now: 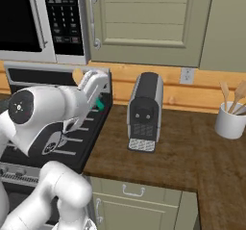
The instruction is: Put the mushroom and lemon wedge in the pot. Retrieve the spatula and lightly stir the vegetables in the pot.
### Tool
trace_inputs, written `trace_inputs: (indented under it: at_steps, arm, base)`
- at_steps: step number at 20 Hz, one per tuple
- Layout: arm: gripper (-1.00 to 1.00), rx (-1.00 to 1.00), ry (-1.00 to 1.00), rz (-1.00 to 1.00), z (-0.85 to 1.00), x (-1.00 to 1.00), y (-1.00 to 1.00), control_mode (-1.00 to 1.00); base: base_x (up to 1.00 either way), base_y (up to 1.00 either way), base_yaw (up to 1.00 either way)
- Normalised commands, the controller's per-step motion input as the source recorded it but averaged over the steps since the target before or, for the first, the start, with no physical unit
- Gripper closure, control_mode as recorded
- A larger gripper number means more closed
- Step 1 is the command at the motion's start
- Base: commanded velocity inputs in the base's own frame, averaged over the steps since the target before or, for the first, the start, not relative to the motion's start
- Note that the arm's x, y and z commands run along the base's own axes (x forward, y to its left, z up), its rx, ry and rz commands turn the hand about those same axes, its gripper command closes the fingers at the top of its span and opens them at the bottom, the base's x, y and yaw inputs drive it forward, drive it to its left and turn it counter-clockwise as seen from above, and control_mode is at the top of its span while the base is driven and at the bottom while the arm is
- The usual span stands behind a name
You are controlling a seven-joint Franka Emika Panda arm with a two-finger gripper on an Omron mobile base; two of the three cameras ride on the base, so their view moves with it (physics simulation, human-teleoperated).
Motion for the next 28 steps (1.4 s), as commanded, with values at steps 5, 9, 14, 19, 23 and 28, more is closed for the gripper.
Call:
trace_inputs:
  at_steps: [5, 9, 14, 19, 23, 28]
  arm:
    - [1.00, -0.68, 0.03, 0.44, 0.58, 0.02, 0.51, -1.00]
    - [1.00, -0.71, 0.05, 0.35, 0.14, 0.20, 0.73, -1.00]
    - [1.00, -0.80, 0.00, 0.21, -0.13, 0.37, 0.98, -1.00]
    - [1.00, -0.57, -0.13, 0.15, -0.19, 0.24, 0.78, -1.00]
    - [1.00, -0.43, -0.16, 0.06, -0.19, 0.38, 0.65, -1.00]
    - [1.00, -0.32, -0.13, 0.01, -0.10, 0.52, 0.64, -1.00]
  base:
    - [0.00, 0.00, 0.00]
    - [0.00, 0.00, 0.00]
    - [0.00, 0.00, 0.00]
    - [0.00, 0.00, 0.00]
    - [0.00, 0.00, 0.00]
    - [0.00, 0.00, 0.00]
